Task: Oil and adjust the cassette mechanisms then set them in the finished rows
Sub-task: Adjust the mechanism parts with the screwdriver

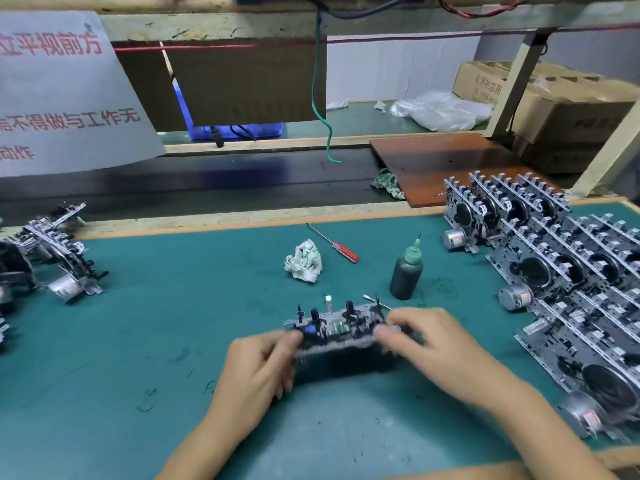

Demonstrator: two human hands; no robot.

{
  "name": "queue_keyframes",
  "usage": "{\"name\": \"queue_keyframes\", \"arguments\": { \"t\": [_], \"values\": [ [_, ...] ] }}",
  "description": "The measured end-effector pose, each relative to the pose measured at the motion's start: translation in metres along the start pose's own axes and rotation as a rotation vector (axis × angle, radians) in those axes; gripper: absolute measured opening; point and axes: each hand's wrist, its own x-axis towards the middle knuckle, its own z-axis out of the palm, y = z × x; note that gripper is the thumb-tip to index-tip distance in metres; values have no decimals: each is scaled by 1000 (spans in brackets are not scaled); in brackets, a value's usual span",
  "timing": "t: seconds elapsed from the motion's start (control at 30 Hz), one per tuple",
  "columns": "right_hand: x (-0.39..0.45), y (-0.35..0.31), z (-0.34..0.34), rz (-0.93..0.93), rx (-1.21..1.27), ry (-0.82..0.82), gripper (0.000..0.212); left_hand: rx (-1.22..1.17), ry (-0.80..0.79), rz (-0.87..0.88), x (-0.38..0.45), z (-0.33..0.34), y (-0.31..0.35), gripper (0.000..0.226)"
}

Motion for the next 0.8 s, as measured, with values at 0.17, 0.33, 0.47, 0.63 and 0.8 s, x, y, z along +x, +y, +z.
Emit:
{"name": "queue_keyframes", "arguments": {
  "t": [0.17, 0.33, 0.47, 0.63, 0.8],
  "values": [
    [30, -6, -10, 123, 105, -56, 64, -91, 74, -194, 28, 4, 10, 73],
    [46, 0, -9, 194, 173, -104, 65, -56, 48, -287, 49, 3, 12, 69],
    [48, 1, -10, 192, -1, -36, 76, 483, 194, -153, 56, 3, 11, 75],
    [45, 7, -4, 120, -215, 145, 59, 482, 284, 187, 65, 0, 15, 26],
    [44, 15, 12, 55, 322, 103, 31, 277, -107, 339, 75, 3, 23, 21]
  ]
}}
